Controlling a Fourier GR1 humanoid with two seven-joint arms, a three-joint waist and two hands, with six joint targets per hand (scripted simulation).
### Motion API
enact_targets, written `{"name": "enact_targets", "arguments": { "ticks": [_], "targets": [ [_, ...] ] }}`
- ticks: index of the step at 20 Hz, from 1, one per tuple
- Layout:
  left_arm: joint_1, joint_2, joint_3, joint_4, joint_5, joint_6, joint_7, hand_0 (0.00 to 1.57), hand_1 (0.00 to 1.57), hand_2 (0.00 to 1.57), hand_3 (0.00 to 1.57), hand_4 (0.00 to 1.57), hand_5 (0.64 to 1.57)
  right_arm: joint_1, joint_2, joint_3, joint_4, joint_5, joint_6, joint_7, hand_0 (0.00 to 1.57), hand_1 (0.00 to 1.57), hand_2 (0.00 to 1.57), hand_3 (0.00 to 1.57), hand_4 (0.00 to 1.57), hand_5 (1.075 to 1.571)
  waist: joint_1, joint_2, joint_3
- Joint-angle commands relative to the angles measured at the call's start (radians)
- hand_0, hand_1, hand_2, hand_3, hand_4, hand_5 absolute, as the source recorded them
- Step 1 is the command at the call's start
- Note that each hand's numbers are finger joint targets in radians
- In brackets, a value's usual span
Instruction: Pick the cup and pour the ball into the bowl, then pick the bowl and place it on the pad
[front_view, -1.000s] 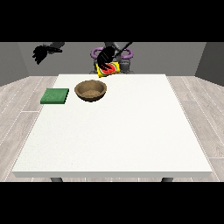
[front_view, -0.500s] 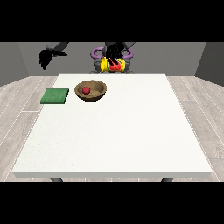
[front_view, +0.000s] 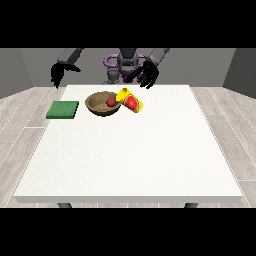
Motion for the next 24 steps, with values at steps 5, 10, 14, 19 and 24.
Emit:
{"name": "enact_targets", "arguments": {
  "ticks": [5,10,14,19,24],
  "targets": [
    [0.227,-0.013,0.083,-0.245,0.588,-0.106,-0.358,0.0,0.0,0.0,0.0,0.0,1.564,-0.09,0.107,0.035,-0.058,0.043,-0.177,0.045,0.0,0.0,0.0,0.0,0.2,1.571,0.057,0.057,0.0116],
    [0.278,0.026,0.125,-0.29,0.681,-0.301,-0.531,0.0,0.0,0.0,0.0,0.0,1.564,-0.06,0.16,0.023,0.007,0.062,-0.22,-0.101,0.0,0.0,0.0,0.0,0.32,1.57,0.136,0.151,0.021],
    [0.345,0.039,0.126,-0.296,0.692,-0.353,-0.558,0.0,0.0,0.0,0.0,0.0,1.564,-0.141,0.183,0.021,0.074,0.055,-0.29,-0.056,0.0,0.0,0.0,0.0,0.31,1.569,0.141,0.108,0.0216],
    [0.333,0.086,0.158,-0.35,0.704,-0.393,-0.547,0.0,0.0,0.0,0.0,0.0,1.565,-0.165,0.166,-0.001,0.233,0.048,-0.263,-0.21,0.0,0.0,0.0,0.0,0.25,1.567,0.159,0.166,0.0222],
    [0.378,0.093,0.179,-0.377,0.693,-0.394,-0.502,0.0,0.0,0.0,0.0,0.0,1.565,-0.201,0.162,0.037,0.34,0.063,-0.273,-0.21,0.0,0.0,0.0,0.0,0.2,1.562,0.112,0.109,0.0218]
  ]
}}
